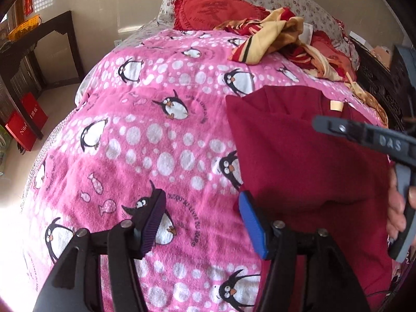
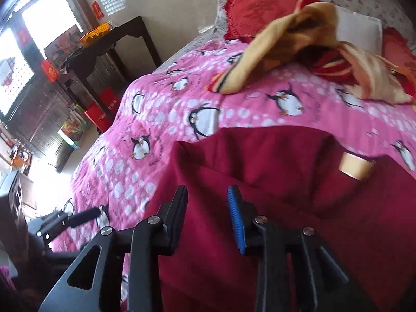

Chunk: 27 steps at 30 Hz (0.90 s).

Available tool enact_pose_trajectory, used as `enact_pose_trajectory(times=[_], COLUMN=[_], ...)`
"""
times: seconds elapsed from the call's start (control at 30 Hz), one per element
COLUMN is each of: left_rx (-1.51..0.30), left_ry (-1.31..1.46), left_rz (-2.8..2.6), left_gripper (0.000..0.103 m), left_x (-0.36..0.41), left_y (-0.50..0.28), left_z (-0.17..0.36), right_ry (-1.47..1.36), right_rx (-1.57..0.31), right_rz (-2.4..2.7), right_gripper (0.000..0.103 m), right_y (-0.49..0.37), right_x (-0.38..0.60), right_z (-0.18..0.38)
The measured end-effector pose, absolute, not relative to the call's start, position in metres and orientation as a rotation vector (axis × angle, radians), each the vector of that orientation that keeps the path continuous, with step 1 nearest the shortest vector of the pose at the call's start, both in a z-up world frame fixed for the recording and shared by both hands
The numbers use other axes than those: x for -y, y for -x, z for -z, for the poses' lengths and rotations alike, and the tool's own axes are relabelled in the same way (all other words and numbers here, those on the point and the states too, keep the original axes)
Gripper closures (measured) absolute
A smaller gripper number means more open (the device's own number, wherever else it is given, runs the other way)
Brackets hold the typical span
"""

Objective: Fold small clothes

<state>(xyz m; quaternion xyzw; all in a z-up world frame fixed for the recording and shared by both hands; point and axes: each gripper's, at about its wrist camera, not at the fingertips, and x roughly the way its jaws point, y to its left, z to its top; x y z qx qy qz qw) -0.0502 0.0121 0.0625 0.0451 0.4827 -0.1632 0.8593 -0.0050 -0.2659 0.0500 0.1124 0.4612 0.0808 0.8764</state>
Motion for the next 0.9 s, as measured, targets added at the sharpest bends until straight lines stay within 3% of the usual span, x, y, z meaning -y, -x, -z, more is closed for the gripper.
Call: enact_pose_trajectory(times=[0.17, 0.43, 0.5, 0.9], left_rx=[-0.991, -1.063, -1.054, -1.023], left_ry=[-0.112, -0.209, -0.206, -0.239], left_rz=[0.36, 0.329, 0.311, 0.299], left_gripper=[0.025, 0.023, 0.015, 0.015], left_x=[0.018, 0.058, 0.058, 0.062], left_y=[0.05, 0.04, 0.04, 0.055], left_z=[-0.069, -0.025, -0.022, -0.042], right_ry=[-0.212, -0.117, -0.122, -0.109], right_rx=[-1.002, -1.07, -1.074, -1.017], right_rz=[-0.01, 0.24, 0.247, 0.299], right_gripper=[0.087, 0.088, 0.087, 0.084], right_y=[0.06, 0.097, 0.098, 0.104], right_x=[0.321, 0.363, 0.365, 0.358], right_z=[-0.044, -0.013, -0.005, 0.003])
